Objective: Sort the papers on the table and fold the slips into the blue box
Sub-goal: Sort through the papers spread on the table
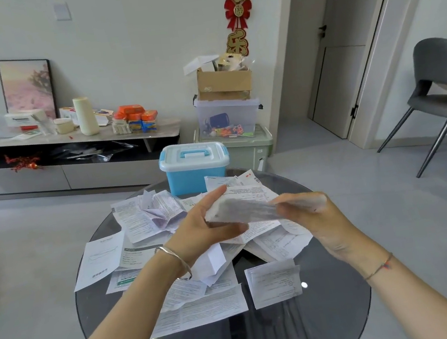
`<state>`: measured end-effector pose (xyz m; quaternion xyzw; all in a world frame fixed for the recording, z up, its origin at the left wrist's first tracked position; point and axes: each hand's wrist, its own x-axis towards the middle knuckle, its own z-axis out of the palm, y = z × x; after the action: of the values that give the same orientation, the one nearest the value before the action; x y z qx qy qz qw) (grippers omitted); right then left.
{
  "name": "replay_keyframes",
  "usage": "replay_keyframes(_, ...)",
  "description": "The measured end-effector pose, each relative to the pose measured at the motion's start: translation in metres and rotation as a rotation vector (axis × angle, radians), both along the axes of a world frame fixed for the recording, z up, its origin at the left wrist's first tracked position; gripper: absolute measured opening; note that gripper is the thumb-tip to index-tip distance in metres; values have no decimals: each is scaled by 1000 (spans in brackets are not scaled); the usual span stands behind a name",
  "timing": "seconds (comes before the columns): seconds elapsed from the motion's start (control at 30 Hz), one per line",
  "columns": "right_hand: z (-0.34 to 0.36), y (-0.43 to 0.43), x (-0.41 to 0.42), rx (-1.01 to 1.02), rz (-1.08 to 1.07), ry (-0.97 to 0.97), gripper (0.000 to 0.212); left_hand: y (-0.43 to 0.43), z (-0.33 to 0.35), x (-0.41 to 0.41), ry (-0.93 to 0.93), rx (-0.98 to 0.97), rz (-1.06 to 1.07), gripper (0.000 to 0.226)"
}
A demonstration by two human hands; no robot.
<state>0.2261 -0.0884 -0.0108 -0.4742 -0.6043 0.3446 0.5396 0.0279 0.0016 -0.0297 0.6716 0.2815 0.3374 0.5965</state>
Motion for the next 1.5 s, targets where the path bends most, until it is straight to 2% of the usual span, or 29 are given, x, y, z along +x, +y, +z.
replay_keyframes(0.13,0,0,1,-124,-77,37,30,-4,2,-2,-15,-40,-174,85)
replay_keyframes(0.27,-5,0,3,-196,-161,-80,19,-12,6,0,-185,-248,-260,65)
replay_keyframes(0.4,-9,0,1,-186,-231,-136,10,-15,3,9,-198,-240,-164,43)
replay_keyframes(0.57,-19,5,-2,-200,-337,-134,26,-22,-3,18,-260,-208,-84,31)
replay_keyframes(0.77,-20,11,-3,24,-490,-221,10,-20,-3,19,-219,-105,-37,30)
replay_keyframes(0.9,-15,8,0,-57,-386,-2,15,-16,-1,14,-193,-92,-46,30)
replay_keyframes(1.03,-14,7,0,33,-416,-94,17,-16,0,13,-116,31,120,23)
replay_keyframes(1.23,-17,5,-5,96,-439,-132,11,-16,-2,17,-175,121,345,18)
replay_keyframes(1.43,-18,7,-5,102,-466,-150,8,-13,-5,17,-216,106,403,35)
replay_keyframes(1.5,-18,6,-5,121,-458,-139,7,-13,-5,17,-190,96,431,30)
